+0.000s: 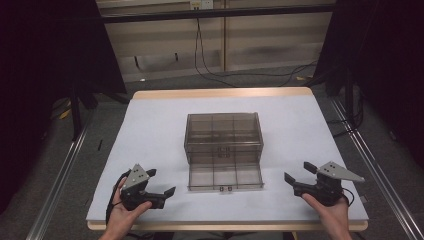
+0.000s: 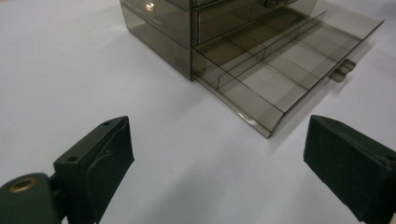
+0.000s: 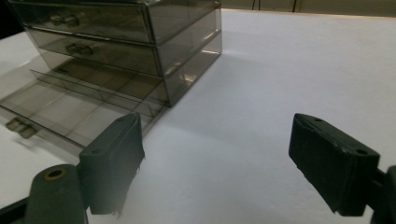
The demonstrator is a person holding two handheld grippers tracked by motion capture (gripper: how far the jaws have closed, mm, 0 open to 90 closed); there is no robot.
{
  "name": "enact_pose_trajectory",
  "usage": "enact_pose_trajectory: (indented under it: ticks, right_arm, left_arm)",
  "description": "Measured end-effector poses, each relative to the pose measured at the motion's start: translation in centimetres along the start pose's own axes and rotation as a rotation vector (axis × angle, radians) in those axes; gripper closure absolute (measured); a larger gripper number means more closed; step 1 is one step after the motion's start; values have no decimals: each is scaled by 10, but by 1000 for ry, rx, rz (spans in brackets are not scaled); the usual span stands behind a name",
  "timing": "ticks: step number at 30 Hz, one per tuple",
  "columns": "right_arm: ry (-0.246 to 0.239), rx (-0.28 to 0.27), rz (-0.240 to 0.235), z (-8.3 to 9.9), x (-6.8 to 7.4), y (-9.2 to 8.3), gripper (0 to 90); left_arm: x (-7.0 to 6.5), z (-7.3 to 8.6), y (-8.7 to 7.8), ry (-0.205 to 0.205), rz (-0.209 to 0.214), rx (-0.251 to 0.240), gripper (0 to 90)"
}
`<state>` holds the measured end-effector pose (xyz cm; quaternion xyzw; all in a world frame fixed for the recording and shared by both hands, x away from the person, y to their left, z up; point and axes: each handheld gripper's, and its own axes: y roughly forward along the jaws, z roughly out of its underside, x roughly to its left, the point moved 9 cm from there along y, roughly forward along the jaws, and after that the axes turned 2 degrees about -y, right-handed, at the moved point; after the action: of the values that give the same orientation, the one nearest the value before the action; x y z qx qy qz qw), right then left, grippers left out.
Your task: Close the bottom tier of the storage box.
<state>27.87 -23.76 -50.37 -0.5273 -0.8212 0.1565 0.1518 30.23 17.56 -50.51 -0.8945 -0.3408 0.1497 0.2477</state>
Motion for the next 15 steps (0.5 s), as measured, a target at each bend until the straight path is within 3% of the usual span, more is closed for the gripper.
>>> enact_pose_trajectory:
  ticks: [5, 9, 13, 14, 15]
  right_arm:
    - [-15, 16, -12, 1, 7, -3, 180]
    - [-4, 38, -19, 4, 6, -3, 180]
    - [19, 38, -68, 4, 10, -1, 181]
    - [3, 46, -62, 4, 12, 0, 179]
    - [-5, 54, -73, 4, 14, 2, 179]
  left_arm:
    - [-3, -2, -2, -19, 31, -19, 65]
    - [-9, 1, -1, -32, 59, 12, 61]
    - [-19, 0, 1, 21, 89, 22, 60]
    - [-23, -2, 2, 48, 97, 24, 47]
    - [-26, -3, 2, 51, 100, 22, 46]
